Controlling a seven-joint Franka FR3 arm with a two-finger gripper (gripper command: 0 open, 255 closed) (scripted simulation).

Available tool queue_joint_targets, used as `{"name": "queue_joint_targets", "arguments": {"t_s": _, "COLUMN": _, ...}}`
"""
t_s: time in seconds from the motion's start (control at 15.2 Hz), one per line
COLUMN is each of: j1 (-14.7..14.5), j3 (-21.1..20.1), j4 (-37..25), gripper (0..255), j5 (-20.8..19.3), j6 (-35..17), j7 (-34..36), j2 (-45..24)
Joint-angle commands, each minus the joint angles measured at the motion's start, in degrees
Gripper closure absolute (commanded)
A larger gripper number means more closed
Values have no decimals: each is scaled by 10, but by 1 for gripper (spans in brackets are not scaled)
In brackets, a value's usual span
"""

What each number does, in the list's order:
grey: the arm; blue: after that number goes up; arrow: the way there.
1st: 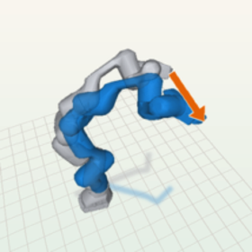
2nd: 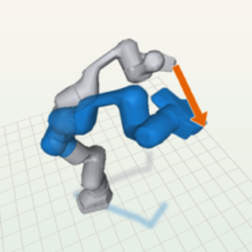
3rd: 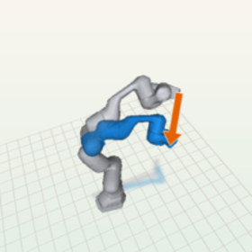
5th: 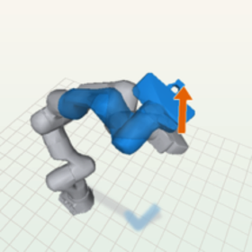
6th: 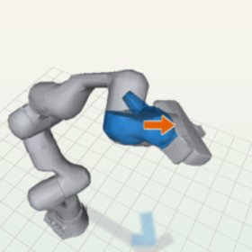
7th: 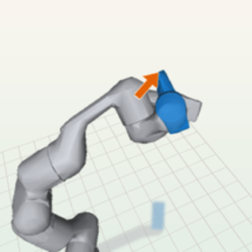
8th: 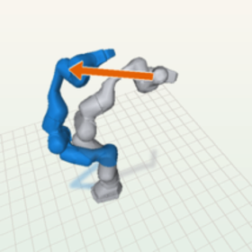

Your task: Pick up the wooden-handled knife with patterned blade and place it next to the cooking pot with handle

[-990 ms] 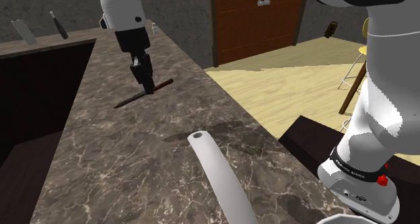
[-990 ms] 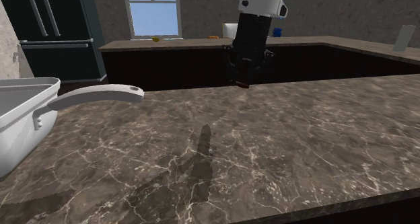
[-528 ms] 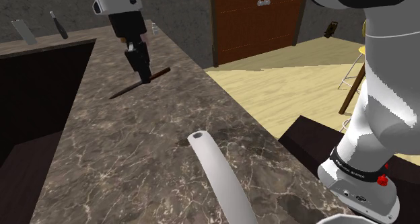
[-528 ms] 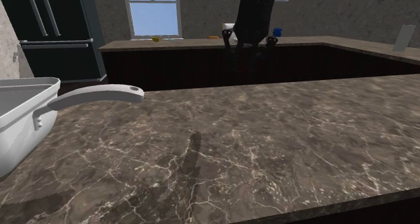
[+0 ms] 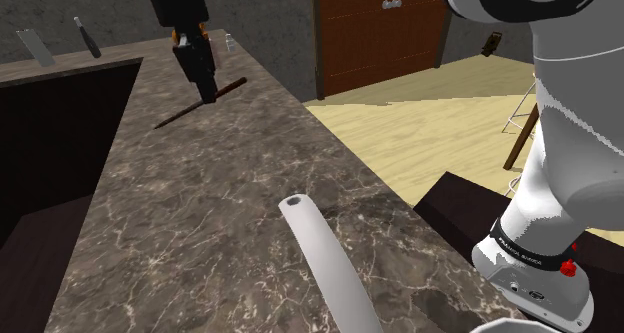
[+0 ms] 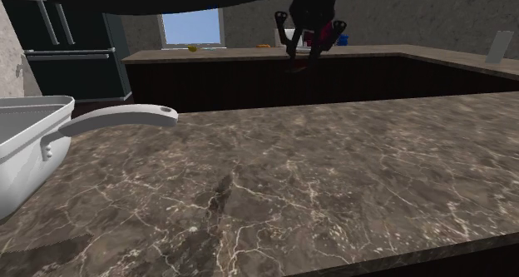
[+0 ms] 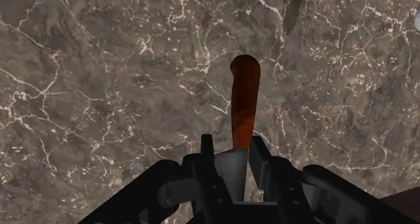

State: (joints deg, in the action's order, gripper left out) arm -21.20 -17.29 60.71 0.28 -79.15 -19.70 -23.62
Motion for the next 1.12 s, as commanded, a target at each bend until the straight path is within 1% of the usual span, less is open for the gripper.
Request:
{"name": "queue_joint_targets", "arguments": {"t_s": 0.0, "j1": -3, "j3": 0, "j4": -29, "gripper": 255, "j5": -2, "j6": 20, "j7": 2, "j2": -9}}
{"name": "queue_joint_targets", "arguments": {"t_s": 0.26, "j1": -15, "j3": 0, "j4": -111, "gripper": 255, "j5": -11, "j6": 71, "j7": 8, "j2": -40}}
{"name": "queue_joint_targets", "arguments": {"t_s": 0.4, "j1": -2, "j3": -6, "j4": 6, "gripper": 255, "j5": 9, "j6": 27, "j7": 13, "j2": 35}}
{"name": "queue_joint_targets", "arguments": {"t_s": 0.59, "j1": 6, "j3": -13, "j4": 126, "gripper": 255, "j5": 33, "j6": -12, "j7": 21, "j2": 120}}
{"name": "queue_joint_targets", "arguments": {"t_s": 0.79, "j1": 6, "j3": -19, "j4": 218, "gripper": 255, "j5": 56, "j6": -36, "j7": 29, "j2": 192}}
{"name": "queue_joint_targets", "arguments": {"t_s": 0.92, "j1": 4, "j3": -22, "j4": 268, "gripper": 255, "j5": 70, "j6": -47, "j7": 34, "j2": 234}}
{"name": "queue_joint_targets", "arguments": {"t_s": 1.06, "j1": 4, "j3": -22, "j4": 289, "gripper": 255, "j5": 71, "j6": -64, "j7": 31, "j2": 239}}
